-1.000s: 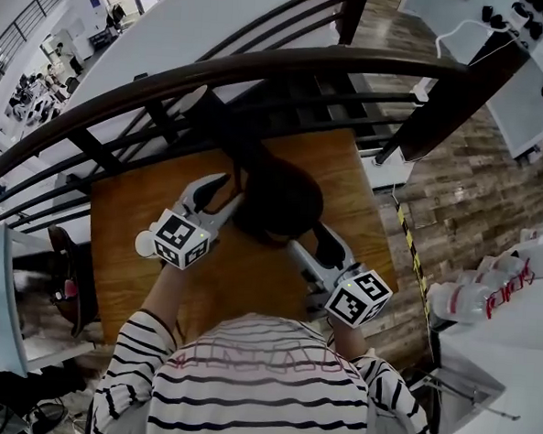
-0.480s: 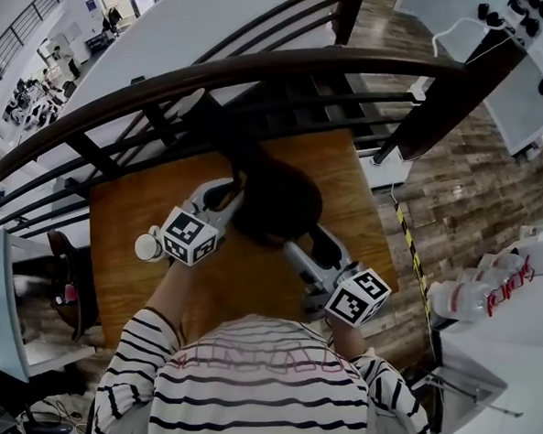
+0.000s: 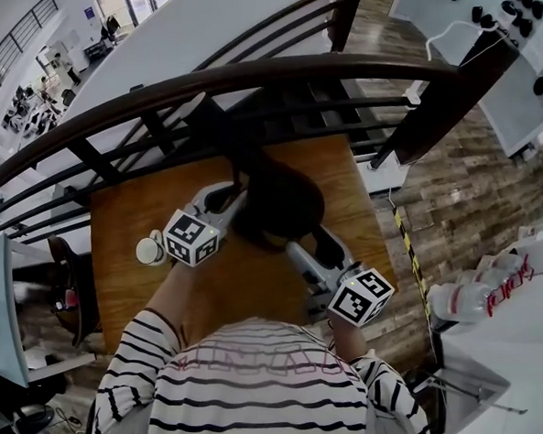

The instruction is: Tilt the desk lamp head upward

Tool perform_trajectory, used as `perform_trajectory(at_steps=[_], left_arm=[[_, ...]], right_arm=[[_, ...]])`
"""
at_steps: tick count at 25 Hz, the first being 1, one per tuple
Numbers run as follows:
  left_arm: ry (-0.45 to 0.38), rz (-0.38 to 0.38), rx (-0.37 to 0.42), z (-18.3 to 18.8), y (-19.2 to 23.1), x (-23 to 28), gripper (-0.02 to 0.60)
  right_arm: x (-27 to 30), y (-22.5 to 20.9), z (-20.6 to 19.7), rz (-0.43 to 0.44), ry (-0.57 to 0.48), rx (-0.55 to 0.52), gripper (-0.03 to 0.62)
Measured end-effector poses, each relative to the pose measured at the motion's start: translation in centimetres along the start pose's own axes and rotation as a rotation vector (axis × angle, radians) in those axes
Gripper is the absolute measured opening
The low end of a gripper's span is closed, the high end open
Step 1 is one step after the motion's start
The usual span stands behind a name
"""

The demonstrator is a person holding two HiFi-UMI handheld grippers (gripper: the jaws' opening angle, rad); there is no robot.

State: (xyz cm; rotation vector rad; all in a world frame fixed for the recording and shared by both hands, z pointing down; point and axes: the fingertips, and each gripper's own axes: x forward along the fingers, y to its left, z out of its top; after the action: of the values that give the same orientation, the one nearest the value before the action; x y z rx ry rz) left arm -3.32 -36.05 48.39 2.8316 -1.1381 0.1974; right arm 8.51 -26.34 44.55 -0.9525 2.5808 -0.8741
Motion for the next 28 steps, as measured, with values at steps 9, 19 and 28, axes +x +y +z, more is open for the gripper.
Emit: perform_trajectory(at_steps=[9, 19, 28], left_arm=[[-0.022, -0.014, -0.020, 0.0, 0.0, -0.3, 0.063], [-0.039, -0.022, -0.068, -0.1, 0.1, -0.7, 0.066], [-0.040, -0.020, -0.083, 0.0, -0.4, -0.8, 0.067]], right_arm=[[-1.5, 0.9, 1.8, -0.041, -0.020, -0.059, 0.337], [-3.8, 3.0, 6.2, -0.088, -0.096, -0.181, 0.337], [-5.8, 6.3, 11.0, -0.101, -0.183, -0.323, 0.341]])
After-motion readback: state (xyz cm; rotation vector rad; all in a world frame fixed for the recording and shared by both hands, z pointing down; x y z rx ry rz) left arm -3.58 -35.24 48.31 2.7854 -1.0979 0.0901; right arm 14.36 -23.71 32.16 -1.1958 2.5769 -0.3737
